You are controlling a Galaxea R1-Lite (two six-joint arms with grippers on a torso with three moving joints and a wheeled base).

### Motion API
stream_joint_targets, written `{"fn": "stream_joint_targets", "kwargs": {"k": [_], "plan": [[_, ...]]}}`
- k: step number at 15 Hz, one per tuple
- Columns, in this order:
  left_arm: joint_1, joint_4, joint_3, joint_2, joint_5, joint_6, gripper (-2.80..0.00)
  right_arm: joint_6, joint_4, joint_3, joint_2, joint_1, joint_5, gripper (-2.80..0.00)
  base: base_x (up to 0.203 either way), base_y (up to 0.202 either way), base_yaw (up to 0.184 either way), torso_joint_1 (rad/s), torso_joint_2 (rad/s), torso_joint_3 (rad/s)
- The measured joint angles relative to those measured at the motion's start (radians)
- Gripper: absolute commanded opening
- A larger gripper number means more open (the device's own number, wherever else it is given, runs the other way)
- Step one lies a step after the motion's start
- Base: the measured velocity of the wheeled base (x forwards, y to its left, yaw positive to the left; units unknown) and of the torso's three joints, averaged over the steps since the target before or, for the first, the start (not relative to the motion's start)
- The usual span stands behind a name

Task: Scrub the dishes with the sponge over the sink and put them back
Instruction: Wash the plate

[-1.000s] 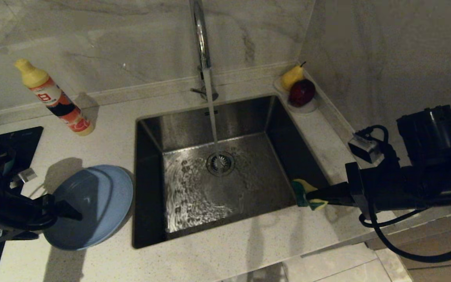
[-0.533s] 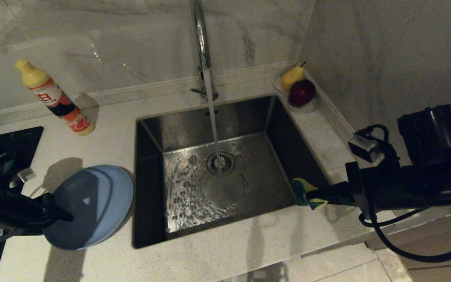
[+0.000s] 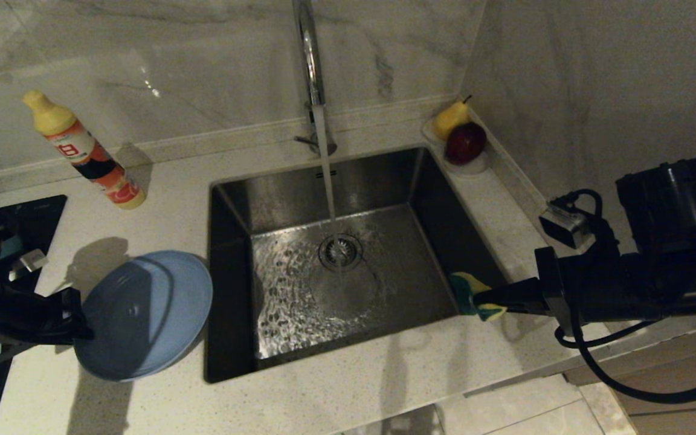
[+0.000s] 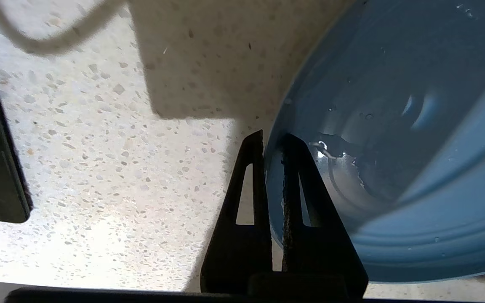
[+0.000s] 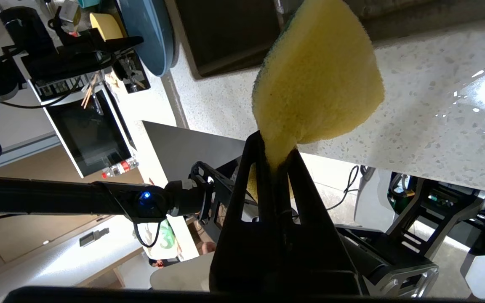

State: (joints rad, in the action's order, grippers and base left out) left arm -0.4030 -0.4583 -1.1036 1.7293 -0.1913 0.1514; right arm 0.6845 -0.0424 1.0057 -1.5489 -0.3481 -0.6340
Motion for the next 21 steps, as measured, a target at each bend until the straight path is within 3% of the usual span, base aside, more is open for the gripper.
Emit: {"fn": "stream_joint_targets", "kwargs": {"k": [4, 8, 11, 13, 15, 17, 21], "plan": [[-0.029, -0.006, -0.029, -0.008, -0.002, 0.018, -2.8, 0.001, 0.0, 0.0, 0.0, 0.0, -0.001, -2.8, 0.0, 0.0, 0.0, 0.0, 0.0, 0.0], [-0.048, -0.011, -0.111, -0.037, -0.041, 0.151, -2.8, 0.001, 0.0, 0.001, 0.003, -0.001, 0.0, -2.8, 0.0, 0.0, 0.0, 0.0, 0.0, 0.0], [-0.049, -0.017, -0.144, -0.062, -0.057, 0.188, -2.8, 0.001, 0.0, 0.001, 0.004, -0.001, 0.0, -2.8, 0.0, 0.0, 0.0, 0.0, 0.0, 0.0], [-0.049, -0.017, -0.192, -0.077, -0.068, 0.262, -2.8, 0.001, 0.0, 0.0, 0.004, -0.001, 0.0, -2.8, 0.0, 0.0, 0.0, 0.0, 0.0, 0.0], [-0.05, -0.017, -0.233, -0.107, -0.132, 0.352, -2.8, 0.001, 0.0, -0.003, 0.004, -0.001, 0.0, -2.8, 0.0, 0.0, 0.0, 0.0, 0.0, 0.0], [-0.047, -0.019, -0.249, -0.145, -0.199, 0.397, -2.8, 0.0, -0.001, -0.004, 0.004, -0.001, 0.0, -2.8, 0.0, 0.0, 0.0, 0.0, 0.0, 0.0], [0.04, -0.021, -0.233, -0.183, -0.208, 0.445, -2.8, -0.001, 0.0, -0.003, 0.01, -0.001, 0.0, -2.8, 0.0, 0.0, 0.0, 0.0, 0.0, 0.0]]}}
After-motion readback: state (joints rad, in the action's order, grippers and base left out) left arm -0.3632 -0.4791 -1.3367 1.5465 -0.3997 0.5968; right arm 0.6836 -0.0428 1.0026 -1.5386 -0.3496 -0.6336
